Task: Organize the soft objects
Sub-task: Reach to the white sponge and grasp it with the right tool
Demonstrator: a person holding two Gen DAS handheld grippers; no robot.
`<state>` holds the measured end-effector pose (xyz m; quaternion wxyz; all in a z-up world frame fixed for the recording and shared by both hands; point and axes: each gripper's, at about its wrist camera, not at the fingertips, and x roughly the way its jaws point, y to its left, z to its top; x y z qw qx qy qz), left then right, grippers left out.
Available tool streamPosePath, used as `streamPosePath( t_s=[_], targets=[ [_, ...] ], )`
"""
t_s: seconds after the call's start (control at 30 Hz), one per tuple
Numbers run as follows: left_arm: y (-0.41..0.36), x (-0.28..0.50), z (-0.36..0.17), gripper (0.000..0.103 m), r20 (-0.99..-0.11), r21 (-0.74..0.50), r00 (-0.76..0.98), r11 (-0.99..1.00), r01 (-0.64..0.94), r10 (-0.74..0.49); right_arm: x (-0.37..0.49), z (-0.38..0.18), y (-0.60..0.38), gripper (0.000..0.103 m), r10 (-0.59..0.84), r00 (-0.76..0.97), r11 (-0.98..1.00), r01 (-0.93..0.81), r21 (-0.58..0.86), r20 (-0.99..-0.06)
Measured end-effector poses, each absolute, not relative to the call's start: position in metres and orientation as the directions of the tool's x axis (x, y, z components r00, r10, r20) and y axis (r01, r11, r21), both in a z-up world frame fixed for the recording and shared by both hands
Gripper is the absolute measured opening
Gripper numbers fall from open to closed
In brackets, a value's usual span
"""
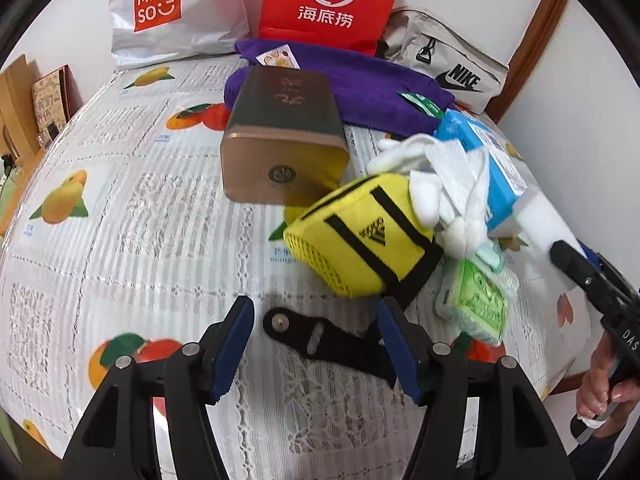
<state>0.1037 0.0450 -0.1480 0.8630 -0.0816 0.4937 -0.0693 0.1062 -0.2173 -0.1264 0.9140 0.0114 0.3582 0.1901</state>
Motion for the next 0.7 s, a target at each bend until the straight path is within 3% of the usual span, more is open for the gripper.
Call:
streamPosePath(
  t_s=[0.4, 0.5, 0.7],
  targets=[
    [0.03, 0.107, -0.152, 0.062, -0.837, -0.19, 0.508, 0.978, 0.082, -0.205, 0.077, -0.142, -0.265, 0.056, 0.251, 0.697, 0.966, -0.228, 0.124, -0.671],
    [0.027, 0.117, -0.148, 0.073, -0.831, -0.189, 0.517, 0.979, 0.083, -0.204, 0.076, -0.151, -0.276, 0.056, 0.238, 0.691, 0.97, -0.198, 0.137, -0.683],
    [0.022, 0.14, -0.146, 0.075, -0.823, -0.174, 0.535, 0.981, 0.087, -0.194, 0.082, -0.169, -0.29, 0.057, 0.202, 0.673, 0.979, -0.15, 0.135, -0.711]
  ],
)
